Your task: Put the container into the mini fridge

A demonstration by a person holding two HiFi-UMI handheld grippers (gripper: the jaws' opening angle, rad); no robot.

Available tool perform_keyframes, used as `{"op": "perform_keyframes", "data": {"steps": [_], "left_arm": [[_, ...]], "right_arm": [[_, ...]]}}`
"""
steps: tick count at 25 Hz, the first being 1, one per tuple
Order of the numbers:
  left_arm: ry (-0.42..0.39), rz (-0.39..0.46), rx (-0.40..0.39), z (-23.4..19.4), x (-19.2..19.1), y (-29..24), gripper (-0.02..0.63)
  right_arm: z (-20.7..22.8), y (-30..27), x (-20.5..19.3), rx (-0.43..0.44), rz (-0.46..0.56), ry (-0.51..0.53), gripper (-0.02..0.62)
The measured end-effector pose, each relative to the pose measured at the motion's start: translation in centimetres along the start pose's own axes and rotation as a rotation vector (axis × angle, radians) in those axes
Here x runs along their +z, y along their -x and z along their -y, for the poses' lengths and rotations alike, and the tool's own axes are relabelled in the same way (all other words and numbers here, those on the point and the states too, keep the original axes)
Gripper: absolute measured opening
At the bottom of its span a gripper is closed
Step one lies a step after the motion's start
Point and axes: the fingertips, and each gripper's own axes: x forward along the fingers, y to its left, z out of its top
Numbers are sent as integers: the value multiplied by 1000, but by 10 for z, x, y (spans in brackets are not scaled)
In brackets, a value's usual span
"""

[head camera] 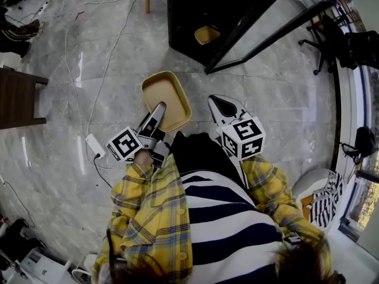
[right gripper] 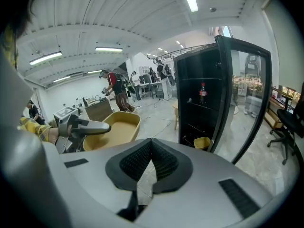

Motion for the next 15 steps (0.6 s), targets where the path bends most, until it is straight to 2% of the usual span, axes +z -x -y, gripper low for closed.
{"op": "perform_keyframes", "data": {"steps": [7,15], "left_arm": [[8,-26,24,-7,1,-27,213],[7,24,50,-14,12,-81,213]], "right_arm": [[18,-10,1,5,-22,-15,27],[56,-42,18,72,-35,25,26]]}}
